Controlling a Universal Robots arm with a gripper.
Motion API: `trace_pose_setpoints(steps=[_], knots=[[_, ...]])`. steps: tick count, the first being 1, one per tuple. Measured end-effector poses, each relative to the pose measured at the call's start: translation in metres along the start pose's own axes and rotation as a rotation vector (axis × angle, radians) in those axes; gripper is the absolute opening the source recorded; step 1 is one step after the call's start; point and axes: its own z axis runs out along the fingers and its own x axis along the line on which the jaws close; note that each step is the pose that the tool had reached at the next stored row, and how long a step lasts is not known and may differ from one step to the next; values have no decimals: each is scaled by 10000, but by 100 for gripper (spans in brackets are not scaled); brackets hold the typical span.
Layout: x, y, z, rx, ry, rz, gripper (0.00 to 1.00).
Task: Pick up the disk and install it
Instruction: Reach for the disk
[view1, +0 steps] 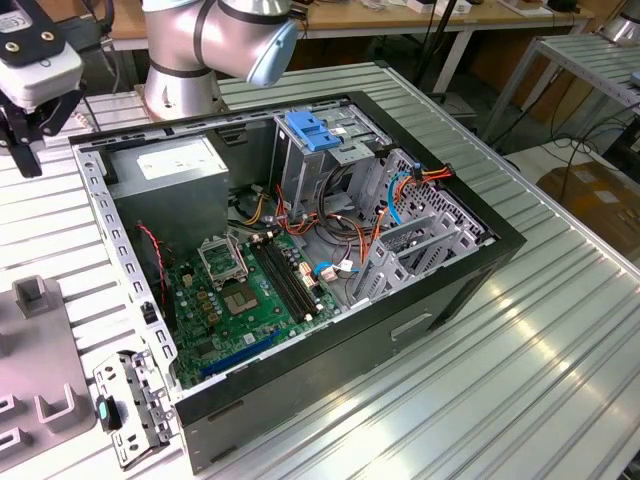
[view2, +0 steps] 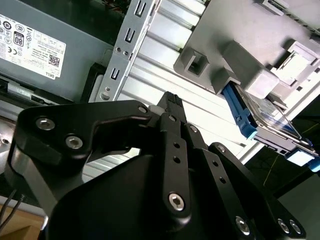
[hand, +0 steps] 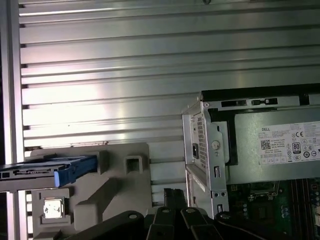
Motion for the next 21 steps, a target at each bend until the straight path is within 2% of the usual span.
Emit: trace_pose_setpoints(steps=[4,12,14,21], knots=[[129,28,2,0,0,5,11],[328,69,4,0,-1,14,11],[350,72,4,0,-1,15,11],[354,71,4,0,-1,14,11]])
